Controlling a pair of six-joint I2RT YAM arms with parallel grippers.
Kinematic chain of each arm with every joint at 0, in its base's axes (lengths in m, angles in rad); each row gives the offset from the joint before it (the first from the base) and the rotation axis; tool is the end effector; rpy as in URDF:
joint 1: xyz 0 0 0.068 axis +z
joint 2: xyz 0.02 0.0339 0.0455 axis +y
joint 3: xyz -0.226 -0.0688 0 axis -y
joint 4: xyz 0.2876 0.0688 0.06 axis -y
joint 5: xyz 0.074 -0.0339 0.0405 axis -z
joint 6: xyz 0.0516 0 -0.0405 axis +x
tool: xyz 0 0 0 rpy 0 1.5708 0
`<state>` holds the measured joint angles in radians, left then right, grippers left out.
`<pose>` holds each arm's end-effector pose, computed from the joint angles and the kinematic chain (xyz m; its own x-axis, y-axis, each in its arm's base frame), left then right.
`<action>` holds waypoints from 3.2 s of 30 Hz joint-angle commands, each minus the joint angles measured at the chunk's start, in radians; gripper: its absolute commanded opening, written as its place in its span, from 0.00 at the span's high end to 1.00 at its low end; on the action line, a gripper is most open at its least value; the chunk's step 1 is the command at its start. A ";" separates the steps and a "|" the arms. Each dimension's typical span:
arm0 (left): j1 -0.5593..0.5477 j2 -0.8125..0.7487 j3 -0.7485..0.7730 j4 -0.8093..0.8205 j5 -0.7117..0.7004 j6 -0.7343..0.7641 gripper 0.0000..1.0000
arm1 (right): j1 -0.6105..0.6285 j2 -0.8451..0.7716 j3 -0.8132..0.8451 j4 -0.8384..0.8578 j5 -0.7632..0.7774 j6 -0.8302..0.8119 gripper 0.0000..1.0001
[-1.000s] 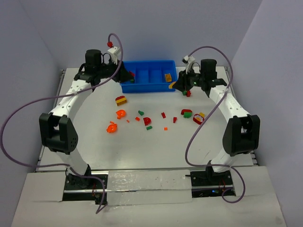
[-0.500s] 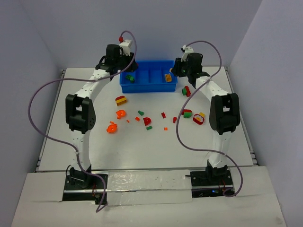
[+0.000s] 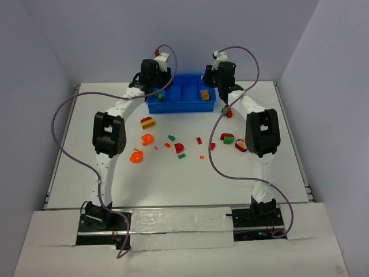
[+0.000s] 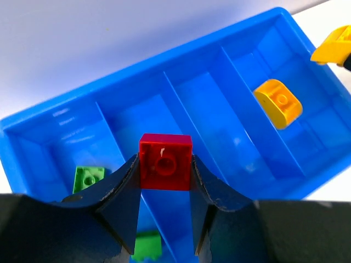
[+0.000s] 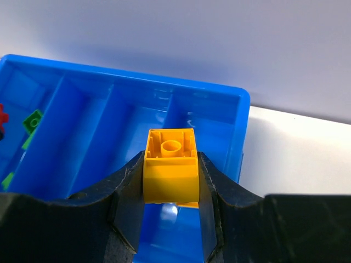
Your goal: Sort the legos into containers by color
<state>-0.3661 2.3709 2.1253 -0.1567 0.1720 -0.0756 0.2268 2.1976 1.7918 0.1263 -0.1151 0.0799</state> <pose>0.5483 -0.2197 0.2103 -0.4023 0.0745 -0.9125 0.4707 0.8717 -0.1363 0.5452 0.1319 0.2036 -0.2944 0.0134 -0.9556 -0.3084 0.9451 0.1083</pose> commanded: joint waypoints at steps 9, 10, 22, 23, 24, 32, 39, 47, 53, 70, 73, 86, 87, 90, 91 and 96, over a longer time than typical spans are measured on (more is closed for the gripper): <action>-0.008 0.046 0.047 0.121 -0.026 0.056 0.87 | 0.013 0.136 0.153 0.068 0.043 0.000 0.74; -0.008 0.047 0.043 0.125 -0.026 0.059 0.87 | 0.014 0.145 0.159 0.070 0.045 -0.001 0.64; -0.008 0.072 0.061 0.138 -0.032 0.065 0.86 | 0.023 0.123 0.178 0.050 0.009 0.019 0.31; -0.008 0.073 0.061 0.140 -0.033 0.065 0.86 | 0.024 0.114 0.177 0.051 -0.001 0.021 0.30; -0.008 0.074 0.061 0.142 -0.033 0.065 0.86 | 0.025 0.106 0.174 0.052 -0.009 0.022 0.29; -0.008 0.116 0.102 0.177 -0.041 0.065 0.82 | 0.026 -0.018 0.126 0.056 -0.015 0.033 0.23; -0.007 0.143 0.099 0.213 -0.048 0.065 0.75 | 0.026 -0.113 0.017 0.072 -0.038 0.031 0.21; -0.007 0.167 0.110 0.235 -0.044 0.065 0.51 | 0.025 -0.131 -0.016 0.062 -0.043 0.025 0.20; -0.007 0.188 0.139 0.242 -0.051 0.100 0.39 | 0.025 -0.139 -0.032 0.060 -0.049 0.029 0.19; -0.002 -0.072 0.064 0.235 -0.023 0.108 0.26 | -0.023 -0.312 -0.128 -0.219 -0.293 -0.304 0.12; 0.010 -0.187 -0.026 0.112 0.056 0.131 0.22 | -0.062 -0.393 -0.155 -0.412 -0.392 -0.478 0.14; 0.087 -0.753 -0.673 -0.072 0.259 -0.027 0.27 | -0.105 -0.589 -0.471 -0.757 -0.257 -0.453 0.25; 0.087 -0.771 -0.695 -0.074 0.248 -0.036 0.27 | -0.108 -0.610 -0.512 -0.733 -0.239 -0.390 0.24; 0.087 -0.814 -0.770 -0.063 0.234 -0.058 0.28 | -0.109 -0.691 -0.642 -0.629 -0.188 -0.275 0.21; 0.087 -0.819 -0.781 -0.063 0.239 -0.058 0.28 | -0.108 -0.706 -0.675 -0.600 -0.172 -0.266 0.20; 0.087 -0.826 -0.816 -0.064 0.240 -0.057 0.28 | -0.109 -0.660 -0.678 -0.579 -0.074 -0.270 0.18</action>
<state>-0.2798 1.5940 1.3105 -0.2339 0.4011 -0.1077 0.1238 1.5432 1.0686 -0.5450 -0.2849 -0.2511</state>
